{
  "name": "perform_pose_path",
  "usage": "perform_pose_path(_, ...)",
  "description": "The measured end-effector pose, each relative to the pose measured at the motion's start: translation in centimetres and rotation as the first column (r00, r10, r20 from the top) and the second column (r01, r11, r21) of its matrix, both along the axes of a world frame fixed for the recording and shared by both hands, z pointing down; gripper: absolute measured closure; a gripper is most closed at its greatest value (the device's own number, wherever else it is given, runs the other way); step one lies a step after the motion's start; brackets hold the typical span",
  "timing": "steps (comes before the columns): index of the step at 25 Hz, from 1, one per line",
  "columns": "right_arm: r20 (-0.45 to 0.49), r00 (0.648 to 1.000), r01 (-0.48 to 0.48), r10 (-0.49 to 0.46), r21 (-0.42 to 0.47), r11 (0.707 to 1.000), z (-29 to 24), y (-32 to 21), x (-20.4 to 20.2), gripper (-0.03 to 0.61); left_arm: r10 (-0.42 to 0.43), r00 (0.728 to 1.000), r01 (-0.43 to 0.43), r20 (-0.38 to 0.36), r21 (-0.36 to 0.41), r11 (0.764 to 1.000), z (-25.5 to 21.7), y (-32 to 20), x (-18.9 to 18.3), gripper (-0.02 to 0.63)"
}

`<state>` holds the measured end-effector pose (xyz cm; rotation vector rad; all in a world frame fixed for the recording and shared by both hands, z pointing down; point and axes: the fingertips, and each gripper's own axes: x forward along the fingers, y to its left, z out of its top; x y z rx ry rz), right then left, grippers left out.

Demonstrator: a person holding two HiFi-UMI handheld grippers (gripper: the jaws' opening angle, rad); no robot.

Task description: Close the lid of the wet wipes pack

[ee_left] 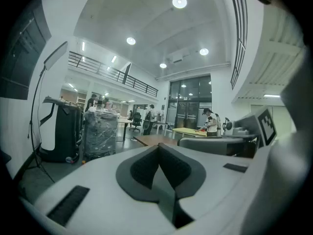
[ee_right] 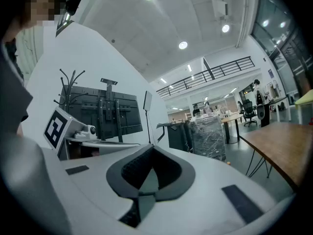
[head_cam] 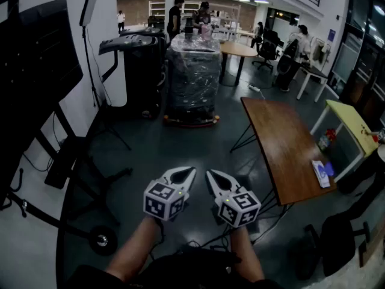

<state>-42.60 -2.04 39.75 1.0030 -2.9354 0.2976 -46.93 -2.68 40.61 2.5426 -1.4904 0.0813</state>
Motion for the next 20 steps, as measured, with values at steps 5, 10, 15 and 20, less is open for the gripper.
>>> perform_pose_path(5, 0.018, 1.000, -0.015, 0.015, -0.002, 1.000, 0.0, -0.3, 0.3, 0.569, -0.002, 1.000, 0.003, -0.006, 0.015, 1.000, -0.4, -0.2, 0.1, 0.607)
perform_pose_path(10, 0.025, 0.999, -0.026, 0.026, -0.004, 1.000, -0.1, -0.4, 0.7, 0.569, 0.012, 1.000, -0.012, -0.006, 0.005, 1.000, -0.1, -0.2, 0.5, 0.607)
perform_pose_path(15, 0.022, 0.999, -0.047, 0.047, -0.006, 0.999, 0.0, -0.5, 1.3, 0.569, 0.029, 1.000, -0.028, -0.009, 0.003, 1.000, -0.1, -0.4, 1.1, 0.607)
perform_pose_path(20, 0.020, 0.995, -0.097, 0.097, -0.007, 0.995, 0.2, -0.8, 2.8, 0.569, 0.073, 0.997, -0.073, -0.011, 0.009, 0.997, -0.2, -0.7, 2.6, 0.607)
